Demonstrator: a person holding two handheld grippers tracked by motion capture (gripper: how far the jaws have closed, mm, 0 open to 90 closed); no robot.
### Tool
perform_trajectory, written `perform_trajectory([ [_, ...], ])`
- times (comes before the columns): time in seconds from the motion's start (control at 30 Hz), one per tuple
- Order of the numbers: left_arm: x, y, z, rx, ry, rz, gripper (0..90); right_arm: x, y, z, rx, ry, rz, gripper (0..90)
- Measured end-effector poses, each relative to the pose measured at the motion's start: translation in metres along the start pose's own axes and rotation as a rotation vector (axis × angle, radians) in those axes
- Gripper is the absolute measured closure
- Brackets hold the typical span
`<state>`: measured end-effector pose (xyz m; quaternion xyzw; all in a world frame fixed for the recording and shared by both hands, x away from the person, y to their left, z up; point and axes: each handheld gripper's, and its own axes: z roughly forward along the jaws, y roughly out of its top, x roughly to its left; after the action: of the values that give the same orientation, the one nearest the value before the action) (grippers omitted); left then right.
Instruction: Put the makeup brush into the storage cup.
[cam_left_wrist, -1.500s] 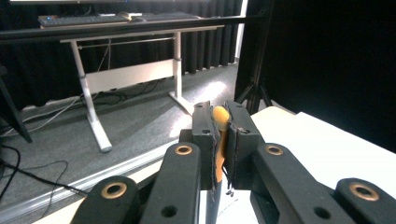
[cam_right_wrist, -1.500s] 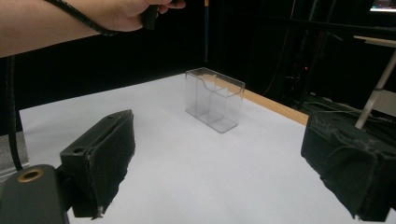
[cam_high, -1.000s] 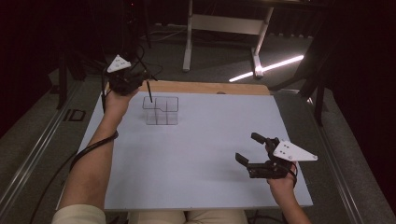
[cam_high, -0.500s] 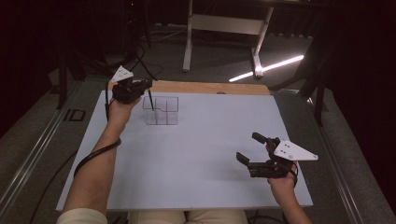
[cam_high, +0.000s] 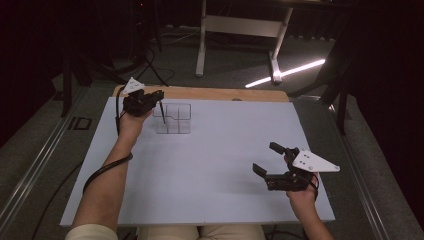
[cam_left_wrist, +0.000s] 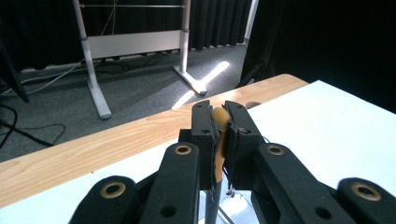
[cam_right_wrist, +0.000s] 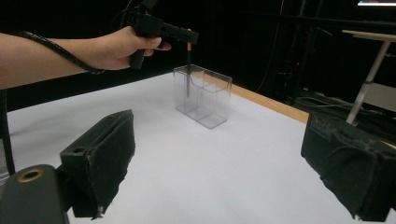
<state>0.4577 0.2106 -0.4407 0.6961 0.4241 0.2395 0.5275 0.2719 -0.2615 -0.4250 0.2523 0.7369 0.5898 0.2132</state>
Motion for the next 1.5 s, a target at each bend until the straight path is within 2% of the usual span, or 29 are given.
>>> perform_trajectory([
  [0.1,0.001,-0.002,0.001,0.018,-0.004,-0.017,83.3,0.0,0.0,0.0,0.001,0.0,0.001,9.9],
  [0.13,0.001,-0.002,0.002,0.027,-0.004,-0.033,79.5,0.0,0.0,0.0,0.002,-0.001,-0.001,9.9],
  [0.17,0.002,-0.001,0.003,0.035,-0.002,-0.043,71.5,0.0,0.0,0.0,0.001,-0.001,-0.001,9.9],
  [0.3,0.001,0.001,0.001,0.032,0.024,-0.071,53.4,0.0,0.001,-0.001,0.0,-0.002,-0.001,9.9],
  [0.33,0.0,0.004,0.0,0.038,0.053,-0.074,53.4,0.0,0.001,-0.001,-0.002,-0.004,-0.002,9.9],
  [0.37,-0.001,0.005,0.0,0.04,0.057,-0.068,38.6,0.0,0.001,-0.001,-0.002,-0.006,-0.004,9.9],
  [0.43,-0.004,0.008,-0.002,0.042,0.073,-0.054,29.7,0.0,0.001,-0.001,-0.002,-0.005,-0.005,9.9],
  [0.47,-0.005,0.01,-0.002,0.043,0.067,-0.058,23.9,0.0,0.001,-0.001,-0.002,-0.007,-0.006,9.9],
  [0.6,-0.009,0.014,-0.005,0.053,0.078,-0.071,15.8,0.0,0.001,-0.001,-0.001,-0.008,-0.008,9.9],
  [0.67,-0.011,0.016,-0.006,0.049,0.082,-0.063,15.2,0.0,0.002,-0.001,-0.002,-0.007,-0.007,9.9],
  [0.7,-0.011,0.018,-0.009,0.046,0.059,-0.075,11.9,0.0,0.002,-0.001,-0.002,-0.009,-0.007,9.9],
  [0.73,-0.011,0.018,-0.009,0.046,0.059,-0.075,8.2,0.0,0.002,-0.001,-0.002,-0.009,-0.007,9.9],
  [0.77,-0.011,0.019,-0.01,0.053,0.048,-0.065,8.2,0.0,0.002,-0.001,-0.003,-0.006,-0.004,9.9],
  [0.8,-0.011,0.02,-0.012,0.063,0.034,-0.064,2.4,0.0,0.002,-0.001,-0.004,-0.007,-0.004,9.9],
  [0.83,-0.011,0.02,-0.013,0.07,0.022,-0.066,2.2,0.0,0.002,-0.001,-0.003,-0.007,-0.004,9.9],
  [0.87,-0.013,0.021,-0.015,0.073,0.032,-0.046,2.2,0.0,0.002,-0.001,-0.004,-0.007,-0.003,9.9],
  [1.13,-0.019,0.023,-0.031,0.044,0.014,-0.004,1.0,-0.001,0.001,-0.001,0.001,-0.013,-0.005,9.9],
  [1.5,-0.028,0.021,-0.054,0.027,-0.04,-0.005,1.0,-0.002,-0.001,-0.001,0.014,-0.018,-0.001,9.9],
])
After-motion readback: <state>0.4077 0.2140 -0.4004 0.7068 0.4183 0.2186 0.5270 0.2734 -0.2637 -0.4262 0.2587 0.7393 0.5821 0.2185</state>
